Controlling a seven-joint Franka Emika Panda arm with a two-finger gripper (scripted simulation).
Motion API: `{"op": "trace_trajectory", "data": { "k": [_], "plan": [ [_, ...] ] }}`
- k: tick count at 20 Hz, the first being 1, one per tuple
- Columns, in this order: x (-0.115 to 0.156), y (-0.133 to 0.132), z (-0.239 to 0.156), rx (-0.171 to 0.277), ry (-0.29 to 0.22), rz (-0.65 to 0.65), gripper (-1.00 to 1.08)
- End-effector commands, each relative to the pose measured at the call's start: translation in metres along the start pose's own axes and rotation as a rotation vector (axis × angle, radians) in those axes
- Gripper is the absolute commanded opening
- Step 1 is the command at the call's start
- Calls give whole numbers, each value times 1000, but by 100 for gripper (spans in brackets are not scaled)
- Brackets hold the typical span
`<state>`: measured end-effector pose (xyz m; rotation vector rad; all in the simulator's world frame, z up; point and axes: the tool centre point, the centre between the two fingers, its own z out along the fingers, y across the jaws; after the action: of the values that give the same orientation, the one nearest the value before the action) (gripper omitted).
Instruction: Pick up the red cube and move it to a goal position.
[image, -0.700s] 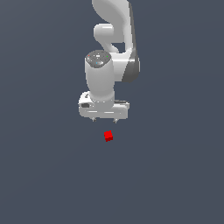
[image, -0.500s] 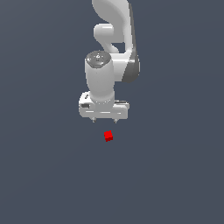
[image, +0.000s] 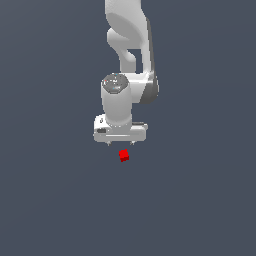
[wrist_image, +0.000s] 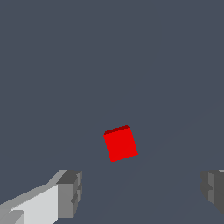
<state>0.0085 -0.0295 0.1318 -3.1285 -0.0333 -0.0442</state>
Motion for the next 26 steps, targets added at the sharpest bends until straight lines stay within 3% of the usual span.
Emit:
{"op": "trace_trajectory", "data": {
  "k": [1, 12, 24, 25, 26],
  "plan": [
    [0, -2, 19, 0, -6, -47, 100],
    [-1, -7, 100, -5, -27, -251, 100],
    [-1, -7, 112, -8, -30, -281, 100],
    [-1, -7, 112, -8, -30, -281, -100],
    [-1, -7, 112, -8, -30, -281, -100]
  ]
}}
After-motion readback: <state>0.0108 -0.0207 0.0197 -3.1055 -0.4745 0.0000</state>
